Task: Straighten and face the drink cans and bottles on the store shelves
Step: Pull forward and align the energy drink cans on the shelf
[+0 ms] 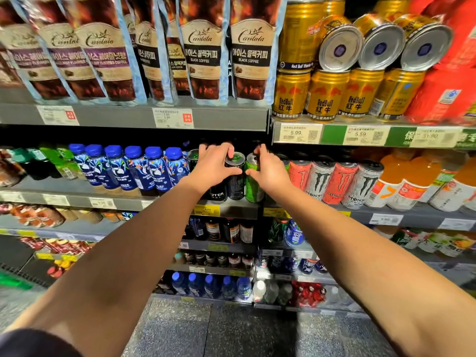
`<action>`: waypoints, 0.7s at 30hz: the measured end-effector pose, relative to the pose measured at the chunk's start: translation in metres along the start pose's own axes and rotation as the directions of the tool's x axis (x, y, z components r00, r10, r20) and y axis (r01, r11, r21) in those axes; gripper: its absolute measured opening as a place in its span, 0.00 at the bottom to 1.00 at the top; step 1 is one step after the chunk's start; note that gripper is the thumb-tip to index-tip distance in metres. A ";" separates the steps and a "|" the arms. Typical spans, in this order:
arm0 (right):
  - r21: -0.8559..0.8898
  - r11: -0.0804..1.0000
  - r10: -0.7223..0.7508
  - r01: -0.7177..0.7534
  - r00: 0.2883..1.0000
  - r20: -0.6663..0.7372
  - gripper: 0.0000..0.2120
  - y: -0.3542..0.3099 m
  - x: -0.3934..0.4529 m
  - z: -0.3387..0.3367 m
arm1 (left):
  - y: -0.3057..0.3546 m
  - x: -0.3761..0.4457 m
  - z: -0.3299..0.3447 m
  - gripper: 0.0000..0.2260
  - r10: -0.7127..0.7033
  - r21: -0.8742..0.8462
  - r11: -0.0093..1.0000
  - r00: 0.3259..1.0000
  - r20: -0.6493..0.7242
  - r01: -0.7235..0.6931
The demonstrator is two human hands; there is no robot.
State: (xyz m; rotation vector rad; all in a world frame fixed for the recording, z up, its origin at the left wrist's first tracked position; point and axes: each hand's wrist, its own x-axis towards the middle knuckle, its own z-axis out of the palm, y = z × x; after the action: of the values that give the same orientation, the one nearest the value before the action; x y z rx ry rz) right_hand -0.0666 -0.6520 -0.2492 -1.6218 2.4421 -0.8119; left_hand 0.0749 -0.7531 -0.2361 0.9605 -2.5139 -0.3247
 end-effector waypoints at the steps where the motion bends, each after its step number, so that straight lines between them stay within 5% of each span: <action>1: 0.001 1.000 -0.001 0.001 1.000 -0.003 0.31 0.000 0.000 0.000 | -0.001 -0.001 0.001 0.19 0.021 0.005 1.000 1.000 0.003 -0.021; 9: 0.134 0.989 -0.049 0.066 0.991 -0.128 0.32 0.018 -0.030 -0.003 | 0.012 -0.017 0.026 0.22 0.111 -0.049 0.992 0.988 -0.105 -0.117; 14: 0.277 0.961 0.068 0.016 0.955 -0.290 0.23 0.049 -0.058 -0.011 | 0.037 -0.038 0.055 0.19 0.185 -0.188 0.956 0.961 -0.206 -0.224; 21: 0.296 0.955 0.103 0.002 0.935 -0.339 0.22 0.082 -0.079 -0.021 | 0.089 -0.052 0.085 0.16 0.171 -0.327 0.917 0.966 -0.196 -0.229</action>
State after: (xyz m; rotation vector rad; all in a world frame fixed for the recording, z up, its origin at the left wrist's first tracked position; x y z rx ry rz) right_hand -0.1081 -0.5506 -0.2868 -1.3979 2.4118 -1.4880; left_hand 0.0190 -0.6473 -0.2947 0.5600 -2.2763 -0.5780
